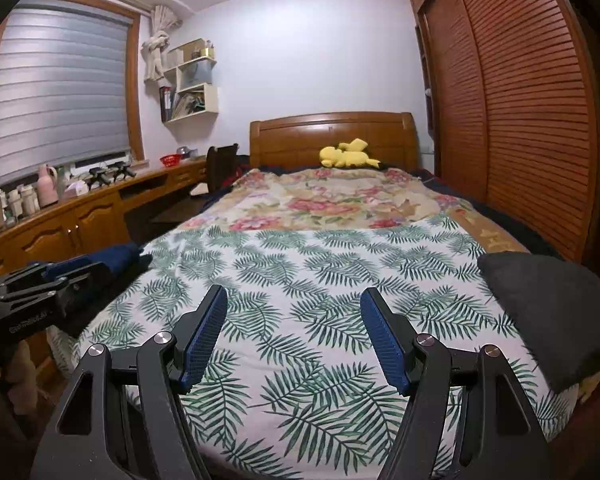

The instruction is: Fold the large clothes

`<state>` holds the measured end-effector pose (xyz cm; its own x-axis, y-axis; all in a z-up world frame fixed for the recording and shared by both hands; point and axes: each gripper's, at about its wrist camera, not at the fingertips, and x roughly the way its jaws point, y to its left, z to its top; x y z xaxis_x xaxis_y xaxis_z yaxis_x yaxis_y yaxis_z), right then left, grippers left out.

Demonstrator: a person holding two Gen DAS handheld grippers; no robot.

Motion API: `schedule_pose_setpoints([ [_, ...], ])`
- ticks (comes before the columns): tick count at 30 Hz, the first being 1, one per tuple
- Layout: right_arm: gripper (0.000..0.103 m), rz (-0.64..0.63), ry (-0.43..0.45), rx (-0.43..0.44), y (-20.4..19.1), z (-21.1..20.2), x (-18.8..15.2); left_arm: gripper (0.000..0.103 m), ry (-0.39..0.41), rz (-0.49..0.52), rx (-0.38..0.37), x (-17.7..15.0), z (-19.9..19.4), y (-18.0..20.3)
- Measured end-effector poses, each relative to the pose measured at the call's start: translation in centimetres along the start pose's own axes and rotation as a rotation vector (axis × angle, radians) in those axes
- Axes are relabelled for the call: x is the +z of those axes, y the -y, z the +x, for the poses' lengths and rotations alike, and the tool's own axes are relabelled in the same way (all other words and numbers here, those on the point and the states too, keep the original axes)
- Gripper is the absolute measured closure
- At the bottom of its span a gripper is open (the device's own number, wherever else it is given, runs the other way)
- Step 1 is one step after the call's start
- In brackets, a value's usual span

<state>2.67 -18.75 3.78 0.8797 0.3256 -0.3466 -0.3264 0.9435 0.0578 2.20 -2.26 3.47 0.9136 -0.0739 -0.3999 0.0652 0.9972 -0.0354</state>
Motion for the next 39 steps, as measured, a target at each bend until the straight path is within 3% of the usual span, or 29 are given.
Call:
schedule_pose_setpoints([
  [39,0.032,0.002,0.002,-0.003,0.32,-0.01,-0.15,0.066,0.019,0.011,0.004,0.26,-0.66,0.7],
])
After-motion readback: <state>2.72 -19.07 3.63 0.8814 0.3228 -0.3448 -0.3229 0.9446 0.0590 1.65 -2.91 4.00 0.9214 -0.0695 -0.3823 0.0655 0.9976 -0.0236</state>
